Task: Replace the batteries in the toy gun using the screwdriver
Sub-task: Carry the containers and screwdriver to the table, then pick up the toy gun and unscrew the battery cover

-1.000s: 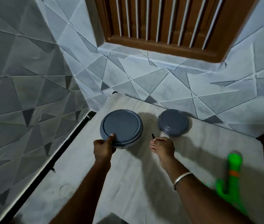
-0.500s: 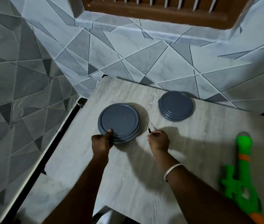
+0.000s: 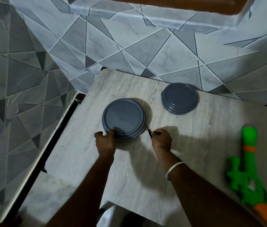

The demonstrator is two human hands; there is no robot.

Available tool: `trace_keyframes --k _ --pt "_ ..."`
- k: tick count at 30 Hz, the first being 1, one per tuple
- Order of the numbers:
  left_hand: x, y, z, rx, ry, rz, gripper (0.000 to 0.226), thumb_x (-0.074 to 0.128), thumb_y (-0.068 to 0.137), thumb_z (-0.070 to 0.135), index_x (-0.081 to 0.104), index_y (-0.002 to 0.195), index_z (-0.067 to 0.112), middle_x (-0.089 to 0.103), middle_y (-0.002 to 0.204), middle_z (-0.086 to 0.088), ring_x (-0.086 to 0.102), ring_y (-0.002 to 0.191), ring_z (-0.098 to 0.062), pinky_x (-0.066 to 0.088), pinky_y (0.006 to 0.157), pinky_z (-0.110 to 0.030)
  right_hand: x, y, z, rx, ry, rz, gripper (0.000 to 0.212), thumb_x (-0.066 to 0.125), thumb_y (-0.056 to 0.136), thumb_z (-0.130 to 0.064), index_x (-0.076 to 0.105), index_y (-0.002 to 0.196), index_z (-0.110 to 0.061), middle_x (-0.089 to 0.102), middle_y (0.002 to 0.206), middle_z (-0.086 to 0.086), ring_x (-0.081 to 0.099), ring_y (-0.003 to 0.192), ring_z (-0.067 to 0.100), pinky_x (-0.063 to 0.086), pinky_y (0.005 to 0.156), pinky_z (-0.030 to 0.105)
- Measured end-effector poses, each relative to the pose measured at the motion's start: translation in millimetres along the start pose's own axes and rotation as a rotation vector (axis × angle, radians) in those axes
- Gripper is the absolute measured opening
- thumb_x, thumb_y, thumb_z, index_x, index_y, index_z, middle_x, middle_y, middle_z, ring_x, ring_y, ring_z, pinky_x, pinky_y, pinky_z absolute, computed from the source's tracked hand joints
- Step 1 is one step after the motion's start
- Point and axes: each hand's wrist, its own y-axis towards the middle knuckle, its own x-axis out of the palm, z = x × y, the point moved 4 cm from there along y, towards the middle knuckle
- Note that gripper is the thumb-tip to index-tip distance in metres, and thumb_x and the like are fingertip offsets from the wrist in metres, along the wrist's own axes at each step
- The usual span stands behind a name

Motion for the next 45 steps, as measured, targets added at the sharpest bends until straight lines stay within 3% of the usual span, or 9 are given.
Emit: trace_keyframes --k 4,9,12,18,24,27,34,45 --pt "-1 -15 23 0.308 0.213 0.114 0.060 0.070 0.091 0.035 0.044 0.138 0.007 0.044 0.140 -0.022 0.042 0.131 -0.040 0.041 0.106 -0.052 -1 -2 -4 -0.036 -0.022 0.019 0.016 0.061 0.088 -0.010 0.073 0.098 -0.007 0.073 0.103 0.009 0.066 0.100 0.026 0.042 0.079 0.022" --pt "18 -31 47 0.595 0.275 -0.045 0.042 0.066 0.095 0.034 0.052 0.129 0.014 0.046 0.135 -0.016 0.042 0.129 -0.033 0.042 0.106 -0.050 -7 -1 -2 -0.092 0.022 -0.045 0.017 0.062 0.088 -0.006 0.071 0.103 -0.009 0.071 0.102 0.006 0.065 0.098 0.022 0.045 0.080 0.023" --pt "28 -33 50 0.666 0.307 -0.105 0.032 0.064 0.097 0.034 0.057 0.122 0.015 0.048 0.132 -0.015 0.047 0.124 -0.032 0.046 0.103 -0.048 -11 -2 4 -0.148 -0.026 -0.114 0.020 0.066 0.087 -0.006 0.070 0.107 -0.009 0.068 0.101 0.001 0.063 0.097 0.017 0.043 0.079 0.019" --pt "51 -38 44 0.779 0.351 -0.173 0.026 0.060 0.096 0.037 0.058 0.115 0.019 0.050 0.123 -0.009 0.057 0.110 -0.032 0.050 0.097 -0.050 -30 -2 12 -0.225 0.031 -0.042 0.019 0.068 0.085 -0.005 0.071 0.103 -0.008 0.070 0.100 0.004 0.064 0.093 0.016 0.042 0.079 0.016" --pt "67 -72 42 0.953 0.377 -0.188 0.018 0.063 0.097 0.020 0.060 0.112 0.011 0.052 0.116 -0.009 0.054 0.111 -0.034 0.048 0.094 -0.049 -64 4 29 -0.248 0.075 0.023 0.016 0.066 0.087 -0.006 0.071 0.101 -0.010 0.070 0.102 0.004 0.066 0.094 0.018 0.048 0.083 0.022" --pt "76 -83 32 1.043 0.354 -0.209 0.015 0.062 0.097 0.018 0.060 0.111 0.013 0.048 0.112 0.002 0.057 0.105 -0.030 0.052 0.088 -0.049 -73 15 34 -0.256 0.119 0.061 0.015 0.064 0.088 -0.006 0.071 0.100 -0.013 0.070 0.104 0.003 0.065 0.095 0.015 0.045 0.078 0.013" --pt "94 -90 6 1.195 0.310 -0.257 0.012 0.062 0.097 0.011 0.061 0.109 0.011 0.051 0.105 0.000 0.055 0.097 -0.022 0.049 0.083 -0.044 -74 20 50 -0.375 0.231 0.165 0.018 0.064 0.090 -0.006 0.070 0.103 -0.017 0.068 0.109 -0.001 0.063 0.096 0.010 0.042 0.076 0.001" --pt "116 -61 -26 1.367 0.185 -0.339 0.021 0.057 0.101 0.024 0.064 0.115 0.010 0.063 0.112 -0.004 0.060 0.106 -0.018 0.052 0.089 -0.040 -41 5 84 -0.502 0.366 0.239 0.021 0.060 0.090 -0.006 0.072 0.102 -0.018 0.071 0.104 -0.009 0.065 0.097 0.002 0.051 0.087 0.017"
